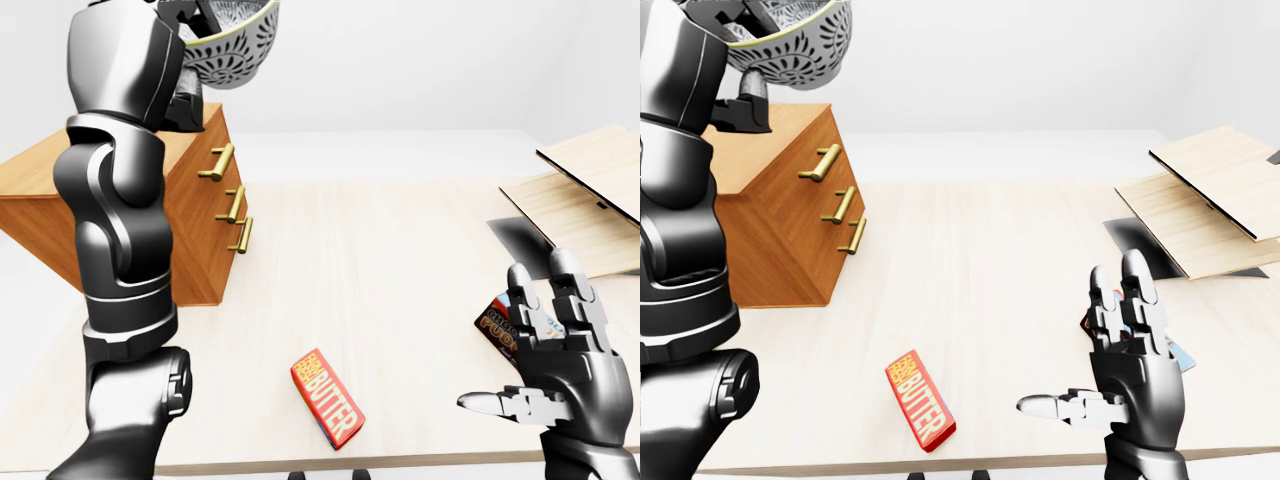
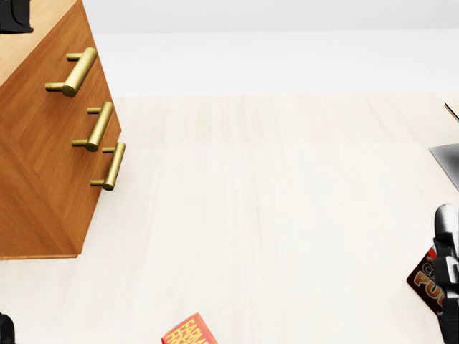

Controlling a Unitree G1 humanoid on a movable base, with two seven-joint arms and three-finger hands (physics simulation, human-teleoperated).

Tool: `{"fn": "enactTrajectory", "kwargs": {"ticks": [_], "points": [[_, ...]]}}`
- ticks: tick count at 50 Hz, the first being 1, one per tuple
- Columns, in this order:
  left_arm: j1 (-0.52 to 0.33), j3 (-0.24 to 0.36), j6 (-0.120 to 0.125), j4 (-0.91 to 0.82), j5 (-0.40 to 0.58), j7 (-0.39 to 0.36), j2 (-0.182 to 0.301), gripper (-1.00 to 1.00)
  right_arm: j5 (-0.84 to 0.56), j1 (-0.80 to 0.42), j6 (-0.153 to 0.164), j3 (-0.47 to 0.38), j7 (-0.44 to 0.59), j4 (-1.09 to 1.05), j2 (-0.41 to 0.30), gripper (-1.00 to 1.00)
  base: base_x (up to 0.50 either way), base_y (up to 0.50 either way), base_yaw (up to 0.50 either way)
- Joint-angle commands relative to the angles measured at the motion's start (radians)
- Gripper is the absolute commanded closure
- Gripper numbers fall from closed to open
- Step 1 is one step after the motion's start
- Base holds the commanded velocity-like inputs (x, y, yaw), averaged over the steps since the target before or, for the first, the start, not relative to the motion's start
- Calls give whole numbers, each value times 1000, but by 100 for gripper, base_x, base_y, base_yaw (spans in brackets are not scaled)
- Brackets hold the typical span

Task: Close the top drawer of the cabinet and put the bowl on top of it.

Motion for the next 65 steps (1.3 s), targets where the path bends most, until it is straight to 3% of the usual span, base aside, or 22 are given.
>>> {"fn": "enactTrajectory", "kwargs": {"ticks": [1, 21, 38, 52, 65], "points": [[-3, 51, 0, 56, -72, 66, 90, 100, 1, 6, -4, 4, 0, -1, -1, -100, 0, 0, 0], [-14, 90, 0, 372, -280, 301, 208, 100, -14, 5, -10, 16, 0, 5, 1, -100, 0, 0, 0], [-59, 99, 0, 557, -363, 381, 291, 100, -24, 15, -25, 41, -10, 11, -10, -100, 0, 0, 0], [-165, 70, 0, 832, -412, 483, 302, 100, -31, 2, -20, 50, -28, 22, -24, -100, 0, 0, 0], [-209, 37, 0, 992, -417, 553, 292, 100, -34, 4, -27, 57, -31, 26, -28, -100, 0, 0, 0]]}}
